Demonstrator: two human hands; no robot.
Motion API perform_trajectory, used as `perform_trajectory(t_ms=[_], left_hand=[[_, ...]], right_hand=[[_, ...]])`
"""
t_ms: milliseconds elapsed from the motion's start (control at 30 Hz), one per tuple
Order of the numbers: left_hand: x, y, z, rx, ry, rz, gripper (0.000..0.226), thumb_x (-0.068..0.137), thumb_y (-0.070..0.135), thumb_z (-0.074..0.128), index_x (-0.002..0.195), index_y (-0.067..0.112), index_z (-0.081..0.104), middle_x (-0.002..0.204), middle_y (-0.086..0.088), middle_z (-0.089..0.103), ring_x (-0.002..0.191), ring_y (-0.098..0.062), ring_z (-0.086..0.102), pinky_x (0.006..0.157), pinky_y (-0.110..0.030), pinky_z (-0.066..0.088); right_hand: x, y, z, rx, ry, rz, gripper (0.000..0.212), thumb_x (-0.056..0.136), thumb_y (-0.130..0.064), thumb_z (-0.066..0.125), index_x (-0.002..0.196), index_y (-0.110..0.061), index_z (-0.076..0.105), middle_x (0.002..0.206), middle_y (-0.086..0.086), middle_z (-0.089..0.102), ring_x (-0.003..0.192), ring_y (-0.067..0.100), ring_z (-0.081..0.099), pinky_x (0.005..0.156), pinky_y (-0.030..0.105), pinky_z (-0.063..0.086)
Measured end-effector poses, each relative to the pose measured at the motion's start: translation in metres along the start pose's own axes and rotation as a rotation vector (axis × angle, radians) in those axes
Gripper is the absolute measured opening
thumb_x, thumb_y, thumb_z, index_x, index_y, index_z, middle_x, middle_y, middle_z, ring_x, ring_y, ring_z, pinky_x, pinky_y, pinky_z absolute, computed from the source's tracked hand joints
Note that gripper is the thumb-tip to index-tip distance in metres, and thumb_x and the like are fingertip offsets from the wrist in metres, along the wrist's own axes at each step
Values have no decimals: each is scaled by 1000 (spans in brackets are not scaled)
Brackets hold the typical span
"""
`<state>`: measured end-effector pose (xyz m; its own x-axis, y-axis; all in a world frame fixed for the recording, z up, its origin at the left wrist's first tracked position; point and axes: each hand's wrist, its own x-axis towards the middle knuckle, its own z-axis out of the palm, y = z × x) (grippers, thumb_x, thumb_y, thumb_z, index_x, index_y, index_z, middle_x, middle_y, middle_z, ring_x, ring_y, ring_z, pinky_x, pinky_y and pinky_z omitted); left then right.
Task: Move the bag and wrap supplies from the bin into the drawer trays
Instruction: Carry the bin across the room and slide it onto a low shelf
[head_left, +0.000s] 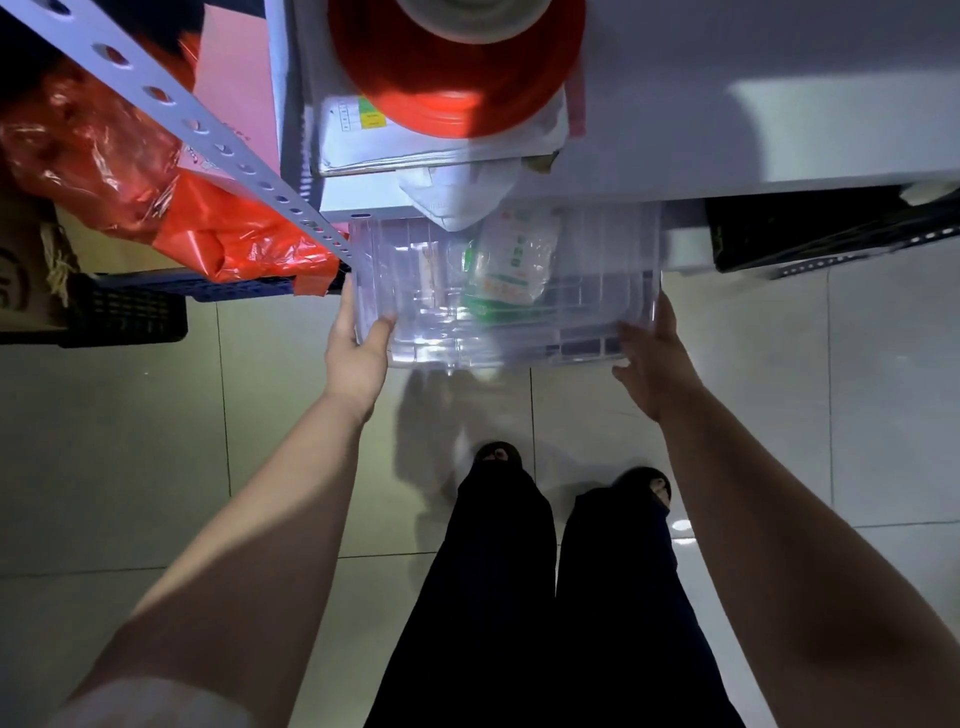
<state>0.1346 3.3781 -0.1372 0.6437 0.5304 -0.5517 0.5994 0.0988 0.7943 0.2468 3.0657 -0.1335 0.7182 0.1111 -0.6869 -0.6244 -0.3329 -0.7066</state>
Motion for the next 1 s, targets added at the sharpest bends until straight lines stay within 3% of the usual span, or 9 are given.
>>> perform_trajectory(t_ms=[67, 100, 167, 267, 367, 467, 533, 867, 1000], left_hand=[[12, 9, 0, -28, -55, -38, 62, 91, 26, 60, 144, 43, 32, 138, 20, 49, 126, -2, 47, 110, -26, 31], [15, 11, 1, -40, -85, -57, 60, 92, 27, 60, 143, 44, 33, 136, 16, 53, 124, -7, 51, 108, -29, 35], [16, 14, 0, -78, -94, -132, 51, 93, 32, 58, 138, 46, 39, 128, 12, 62, 113, -12, 61, 95, -30, 46], [12, 8, -12, -300, -53, -297, 24, 92, 31, 60, 117, 31, 59, 106, 6, 71, 92, -16, 66, 86, -31, 49], [8, 0, -15, -400, -90, -373, 7, 94, 24, 58, 96, 24, 64, 96, 4, 72, 90, -15, 65, 89, -30, 50], [5, -3, -5, -400, -69, -399, 9, 96, 18, 55, 95, 20, 64, 92, 2, 72, 92, -17, 65, 80, -27, 55], [2, -5, 3, -417, -77, -410, 12, 95, 19, 55, 94, 19, 67, 90, 3, 73, 88, -13, 67, 77, -25, 57], [15, 3, 19, -376, -97, -449, 27, 93, 41, 53, 93, 17, 64, 88, 1, 75, 82, -11, 71, 67, -28, 58], [16, 11, 14, -166, -69, -458, 29, 89, 48, 59, 91, 19, 58, 88, -1, 65, 82, -15, 64, 71, -34, 57]], right_hand=[[12, -13, 5, -318, 34, -68, 66, 92, -3, 56, 146, -27, 25, 148, -3, 29, 130, 28, 44, 98, 38, 47], [18, -17, 9, -312, 77, -61, 63, 93, -5, 55, 146, -25, 27, 148, 3, 30, 123, 28, 49, 92, 35, 52], [23, -22, 16, 86, 154, 73, 60, 94, -8, 55, 145, -26, 29, 130, 4, 46, 99, 19, 60, 70, 28, 59], [28, -15, 10, 514, 126, 231, 35, 92, -11, 61, 124, -7, 50, 113, 13, 62, 98, 26, 65, 77, 38, 59], [27, 2, -3, 656, 23, 237, 7, 92, -11, 59, 92, -4, 59, 92, 12, 67, 88, 23, 66, 74, 33, 58], [22, 15, -17, 738, -116, 178, 23, 94, 0, 48, 86, -8, 68, 82, 5, 70, 83, 15, 66, 82, 31, 57], [17, 19, -25, 748, -149, 158, 37, 94, 4, 43, 83, -13, 73, 77, 1, 71, 75, 10, 66, 83, 29, 56], [17, 22, -25, 720, -16, 148, 15, 95, -3, 49, 98, -7, 64, 82, 5, 73, 75, 14, 69, 82, 33, 58], [11, 12, -12, 547, 253, 216, 11, 91, -13, 62, 101, -11, 62, 88, 8, 67, 74, 16, 65, 75, 31, 57]])
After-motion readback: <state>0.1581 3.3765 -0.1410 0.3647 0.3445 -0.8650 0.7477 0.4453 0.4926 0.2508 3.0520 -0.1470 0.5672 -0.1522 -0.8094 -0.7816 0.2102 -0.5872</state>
